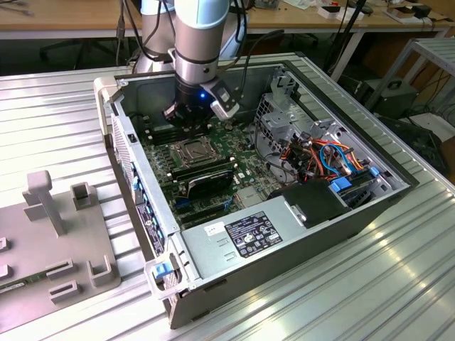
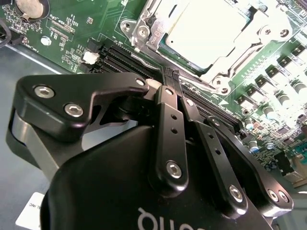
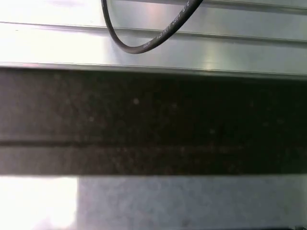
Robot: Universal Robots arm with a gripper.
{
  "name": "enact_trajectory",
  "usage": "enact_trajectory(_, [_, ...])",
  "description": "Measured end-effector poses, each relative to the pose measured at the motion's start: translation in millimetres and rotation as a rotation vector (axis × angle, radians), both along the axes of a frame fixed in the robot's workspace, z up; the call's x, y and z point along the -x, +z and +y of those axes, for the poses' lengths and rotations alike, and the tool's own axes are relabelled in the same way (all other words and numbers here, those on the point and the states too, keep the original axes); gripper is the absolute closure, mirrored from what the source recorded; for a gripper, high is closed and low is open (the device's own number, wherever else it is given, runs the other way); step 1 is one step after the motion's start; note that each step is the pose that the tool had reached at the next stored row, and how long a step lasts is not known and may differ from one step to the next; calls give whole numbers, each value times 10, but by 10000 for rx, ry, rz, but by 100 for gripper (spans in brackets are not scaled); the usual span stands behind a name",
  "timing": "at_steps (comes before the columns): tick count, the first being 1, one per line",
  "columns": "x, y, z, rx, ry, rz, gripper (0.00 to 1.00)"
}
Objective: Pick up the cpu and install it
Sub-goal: 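Install the first cpu locking lever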
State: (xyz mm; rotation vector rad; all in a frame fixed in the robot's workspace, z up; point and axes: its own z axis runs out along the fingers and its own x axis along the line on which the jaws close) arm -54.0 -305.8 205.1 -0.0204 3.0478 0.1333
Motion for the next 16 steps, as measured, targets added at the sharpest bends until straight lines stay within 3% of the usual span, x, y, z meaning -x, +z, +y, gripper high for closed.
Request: enact_trajectory(16, [0, -25, -20, 8, -1, -2, 89])
